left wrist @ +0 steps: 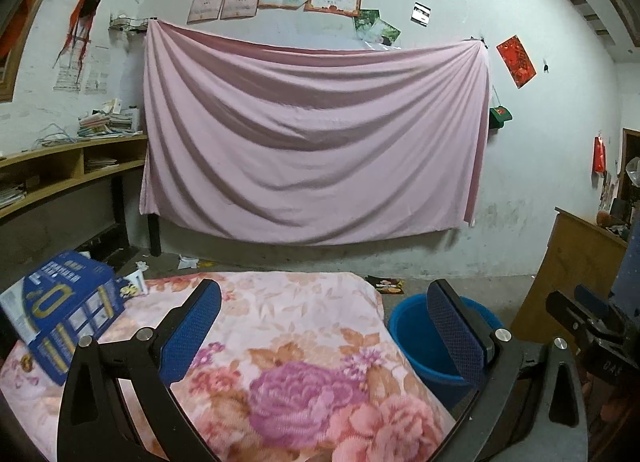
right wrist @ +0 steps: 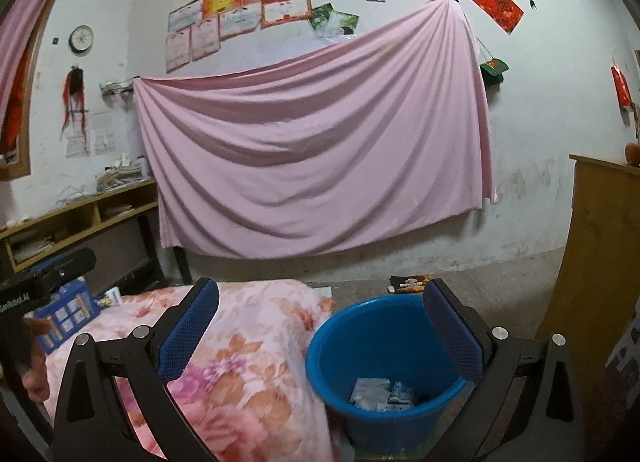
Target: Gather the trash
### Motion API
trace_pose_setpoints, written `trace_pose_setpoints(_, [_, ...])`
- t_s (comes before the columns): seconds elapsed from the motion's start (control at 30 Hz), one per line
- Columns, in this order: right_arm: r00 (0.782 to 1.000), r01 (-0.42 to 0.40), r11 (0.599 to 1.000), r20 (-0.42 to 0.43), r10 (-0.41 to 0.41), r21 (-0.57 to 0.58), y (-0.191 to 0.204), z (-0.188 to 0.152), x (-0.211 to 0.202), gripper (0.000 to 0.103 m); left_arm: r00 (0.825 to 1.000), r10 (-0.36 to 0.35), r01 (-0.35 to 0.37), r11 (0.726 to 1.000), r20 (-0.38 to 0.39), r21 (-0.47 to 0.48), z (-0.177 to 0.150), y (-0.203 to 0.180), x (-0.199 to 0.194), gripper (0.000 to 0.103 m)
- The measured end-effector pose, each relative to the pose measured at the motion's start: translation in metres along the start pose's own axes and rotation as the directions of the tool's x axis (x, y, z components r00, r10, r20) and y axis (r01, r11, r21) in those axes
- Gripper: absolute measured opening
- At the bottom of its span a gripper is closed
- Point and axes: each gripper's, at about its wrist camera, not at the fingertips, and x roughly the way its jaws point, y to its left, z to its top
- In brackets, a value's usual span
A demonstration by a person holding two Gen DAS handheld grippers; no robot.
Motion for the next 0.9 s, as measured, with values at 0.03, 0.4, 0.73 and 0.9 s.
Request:
trace_pose_setpoints(0.03, [1.000, -0.001, 1.000, 0.004, 0.001, -0.003, 0.003, -0.002, -0.006, 0.103, 1.000, 0.003, -0.003, 1.000, 0.002, 0.001, -0.003, 0.000, -0.005, 0.101])
trace_pose_setpoints(0.4, [0.999, 0.032, 0.999, 0.031, -0.031, -0.040, 0.043, -0.032, -0.060, 0.103, 0.999, 0.028, -0.028, 1.000, 0.017, -0.007, -0.046, 0.013, -0.055, 0.101])
trace_pose_setpoints(0.73, [0.995, 0.080, 0.996, 0.060, -0.078, -0.034, 0.069, -0.069, -0.088, 0.103, 0.996, 0.079, -0.079, 0.997, 0.040, 0.006, -0.099, 0.023, -0.078, 0.101])
trace_pose_setpoints(0.9, [0.992, 0.095, 0.995, 0.081, -0.094, -0.018, 0.076, -0.083, -0.095, 0.103, 0.994, 0.093, -0.093, 0.996, 0.048, -0.006, -0.118, 0.035, -0.084, 0.101])
